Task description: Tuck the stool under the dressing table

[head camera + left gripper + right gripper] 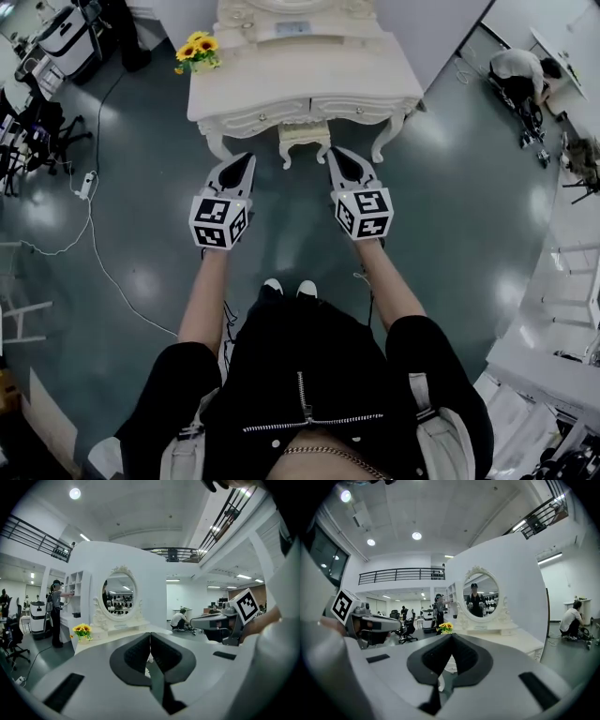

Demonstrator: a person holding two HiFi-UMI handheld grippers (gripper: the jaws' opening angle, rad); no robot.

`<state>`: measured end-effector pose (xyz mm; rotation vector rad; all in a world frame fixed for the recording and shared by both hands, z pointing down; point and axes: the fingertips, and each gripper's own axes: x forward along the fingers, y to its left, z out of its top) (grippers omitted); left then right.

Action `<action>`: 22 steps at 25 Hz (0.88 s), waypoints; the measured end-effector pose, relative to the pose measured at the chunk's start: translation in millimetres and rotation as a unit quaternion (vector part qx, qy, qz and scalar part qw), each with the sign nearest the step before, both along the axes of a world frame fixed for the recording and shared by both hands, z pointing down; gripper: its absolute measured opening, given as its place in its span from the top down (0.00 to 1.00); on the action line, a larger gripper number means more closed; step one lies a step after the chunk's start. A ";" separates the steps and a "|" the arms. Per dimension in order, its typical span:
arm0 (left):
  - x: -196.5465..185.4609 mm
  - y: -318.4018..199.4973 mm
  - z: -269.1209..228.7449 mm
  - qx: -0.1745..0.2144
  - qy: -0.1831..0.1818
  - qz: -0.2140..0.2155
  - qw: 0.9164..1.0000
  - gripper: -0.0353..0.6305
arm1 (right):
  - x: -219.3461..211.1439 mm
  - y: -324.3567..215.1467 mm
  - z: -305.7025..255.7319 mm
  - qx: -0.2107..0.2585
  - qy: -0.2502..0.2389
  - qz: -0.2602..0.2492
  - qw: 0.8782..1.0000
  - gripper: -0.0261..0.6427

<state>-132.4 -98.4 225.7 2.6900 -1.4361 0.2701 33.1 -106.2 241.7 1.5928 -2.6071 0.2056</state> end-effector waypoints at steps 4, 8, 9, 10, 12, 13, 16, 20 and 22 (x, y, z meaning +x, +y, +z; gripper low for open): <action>-3.6 4.7 -2.2 0.000 0.003 0.007 1.000 0.91 | -3.7 12.2 -9.0 0.009 0.005 0.004 1.000 0.96; -5.6 8.4 -5.0 0.000 0.000 0.020 1.000 0.91 | -8.8 17.1 -14.3 0.008 0.010 0.009 1.000 0.96; -5.7 9.2 -5.7 0.003 -0.001 0.023 1.000 0.91 | -10.3 18.2 -16.9 0.012 0.011 0.010 1.000 0.96; -6.1 11.2 -5.0 0.003 -0.001 0.025 1.000 0.91 | -11.9 20.6 -18.5 0.014 0.011 0.012 1.000 0.96; -8.5 17.5 -2.0 0.001 0.000 0.026 1.000 0.91 | -15.4 26.9 -18.4 0.015 0.011 0.013 1.000 0.96; -10.1 20.3 -1.5 0.001 0.001 0.026 1.000 0.91 | -16.8 29.3 -18.4 0.016 0.011 0.013 1.000 0.96; -15.5 26.2 -4.3 0.005 0.003 0.027 1.000 0.91 | -19.8 34.2 -22.1 0.019 0.011 0.014 1.000 0.96; -21.0 31.8 -5.6 0.005 0.002 0.029 1.000 0.91 | -20.8 40.5 -26.9 0.025 0.013 0.016 0.999 0.96; -23.1 33.7 -3.4 0.004 0.001 0.030 1.000 0.91 | -21.6 42.5 -26.4 0.026 0.013 0.015 0.999 0.96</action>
